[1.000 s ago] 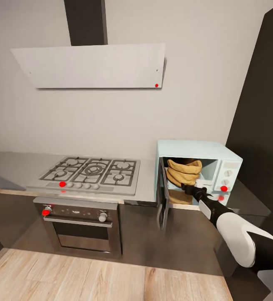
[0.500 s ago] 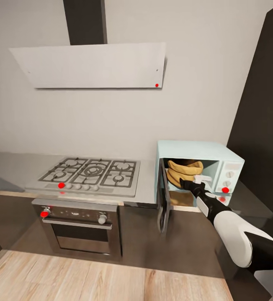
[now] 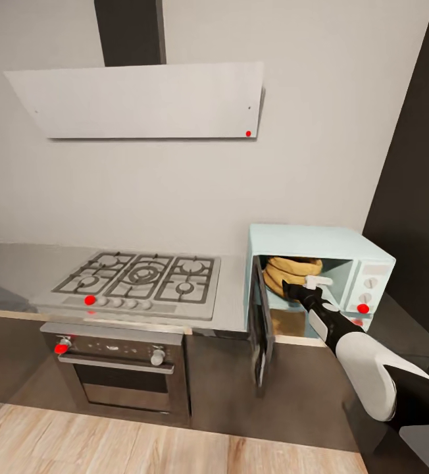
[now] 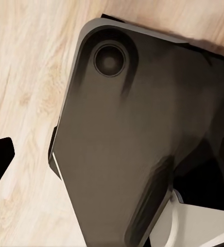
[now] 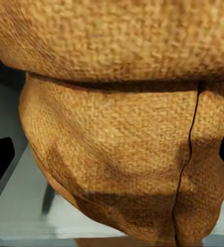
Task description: In the kitchen, take the popcorn bag from the countertop, put it into the microwave, and heat it until the popcorn is cooked so the cooked popcorn ends up inside the bag.
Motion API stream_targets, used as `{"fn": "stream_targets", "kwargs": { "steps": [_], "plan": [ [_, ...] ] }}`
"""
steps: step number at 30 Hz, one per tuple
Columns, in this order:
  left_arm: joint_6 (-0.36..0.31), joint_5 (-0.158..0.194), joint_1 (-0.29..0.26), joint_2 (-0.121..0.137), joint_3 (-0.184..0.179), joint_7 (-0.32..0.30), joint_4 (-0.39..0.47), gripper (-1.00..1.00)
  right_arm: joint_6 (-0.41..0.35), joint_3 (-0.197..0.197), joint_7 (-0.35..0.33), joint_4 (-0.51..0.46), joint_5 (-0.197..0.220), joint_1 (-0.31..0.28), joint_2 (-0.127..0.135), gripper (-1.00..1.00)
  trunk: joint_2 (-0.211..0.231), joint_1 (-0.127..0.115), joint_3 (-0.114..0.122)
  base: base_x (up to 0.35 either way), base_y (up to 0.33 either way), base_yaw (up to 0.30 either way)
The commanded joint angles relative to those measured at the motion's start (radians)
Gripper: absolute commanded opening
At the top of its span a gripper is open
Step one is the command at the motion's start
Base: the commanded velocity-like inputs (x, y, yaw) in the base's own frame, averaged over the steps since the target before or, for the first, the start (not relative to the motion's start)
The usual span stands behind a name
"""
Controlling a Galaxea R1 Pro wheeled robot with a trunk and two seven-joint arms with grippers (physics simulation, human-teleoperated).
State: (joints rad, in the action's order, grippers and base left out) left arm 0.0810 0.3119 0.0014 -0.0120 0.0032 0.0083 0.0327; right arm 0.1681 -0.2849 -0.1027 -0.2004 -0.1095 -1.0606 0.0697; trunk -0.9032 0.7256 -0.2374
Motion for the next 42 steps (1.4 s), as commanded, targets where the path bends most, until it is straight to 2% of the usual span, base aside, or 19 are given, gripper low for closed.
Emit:
{"fn": "stream_targets", "kwargs": {
  "steps": [1,18,42],
  "plan": [
    [0.002,0.004,0.000,0.000,0.000,0.001,0.001,1.00,0.004,-0.010,-0.005,0.001,-0.010,-0.001,0.000,1.00,-0.001,0.000,-0.001,0.132,0.000,0.000],
    [0.002,0.004,0.000,-0.001,0.000,0.001,0.001,1.00,0.003,-0.008,-0.005,0.003,-0.012,-0.001,0.005,1.00,-0.001,0.000,-0.001,0.072,0.000,0.000],
    [0.002,0.003,0.000,-0.002,0.001,0.001,0.001,1.00,-0.015,-0.004,-0.008,0.002,-0.021,-0.001,0.013,1.00,-0.001,0.000,-0.001,-0.328,0.000,0.000]
  ]
}}
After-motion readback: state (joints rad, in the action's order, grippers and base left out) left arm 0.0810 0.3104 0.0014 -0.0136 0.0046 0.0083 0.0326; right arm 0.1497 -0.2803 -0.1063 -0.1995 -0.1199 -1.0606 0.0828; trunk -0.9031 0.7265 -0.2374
